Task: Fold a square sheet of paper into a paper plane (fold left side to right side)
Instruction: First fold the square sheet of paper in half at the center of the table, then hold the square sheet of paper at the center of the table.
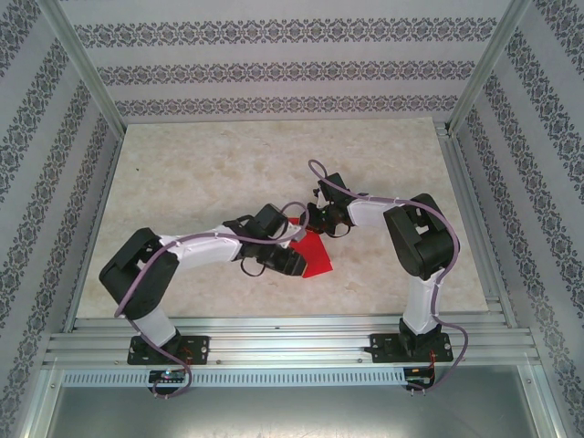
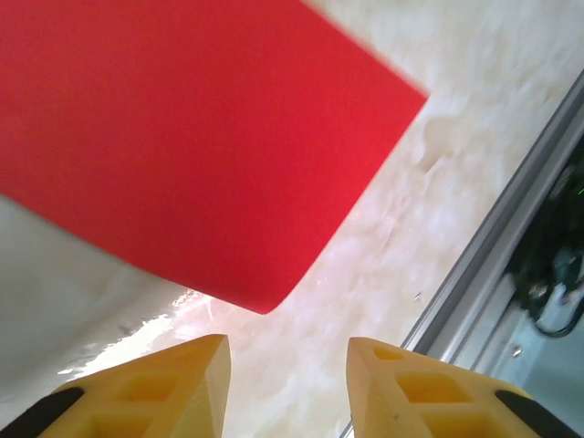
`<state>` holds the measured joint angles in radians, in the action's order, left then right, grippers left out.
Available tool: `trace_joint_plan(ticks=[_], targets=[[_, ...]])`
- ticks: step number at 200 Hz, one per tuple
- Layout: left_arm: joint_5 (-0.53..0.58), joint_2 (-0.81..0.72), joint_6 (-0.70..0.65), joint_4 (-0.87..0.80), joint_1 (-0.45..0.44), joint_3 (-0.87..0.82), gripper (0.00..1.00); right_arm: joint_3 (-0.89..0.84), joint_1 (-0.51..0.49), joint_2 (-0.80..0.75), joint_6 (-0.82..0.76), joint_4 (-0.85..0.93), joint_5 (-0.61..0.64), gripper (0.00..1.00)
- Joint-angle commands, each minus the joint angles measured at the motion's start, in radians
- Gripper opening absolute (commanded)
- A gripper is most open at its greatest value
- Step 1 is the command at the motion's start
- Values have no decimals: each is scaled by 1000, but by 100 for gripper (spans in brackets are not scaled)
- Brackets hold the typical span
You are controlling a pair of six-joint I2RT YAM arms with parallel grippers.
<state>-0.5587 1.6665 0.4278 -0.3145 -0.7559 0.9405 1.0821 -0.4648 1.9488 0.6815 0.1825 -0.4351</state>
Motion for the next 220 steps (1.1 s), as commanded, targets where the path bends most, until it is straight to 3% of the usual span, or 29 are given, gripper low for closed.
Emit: trace_joint_plan(ticks=[1,63,131,182,220], targets=[[-45,-24,37,17,66,22,37,-20,-5,43,-22,51,89,10],[-80,173,84,117,89,135,30,-25,-6,38,-23,54,91,10],[-22,250,66,93,83,110,30,-13,-6,20,-19,40,74,11],[14,298,68,86,78,93,30,-18,21,-106,-16,40,52,23],[28,299,67,73,77,92,30,-78,37,-261,-51,137,63,23]])
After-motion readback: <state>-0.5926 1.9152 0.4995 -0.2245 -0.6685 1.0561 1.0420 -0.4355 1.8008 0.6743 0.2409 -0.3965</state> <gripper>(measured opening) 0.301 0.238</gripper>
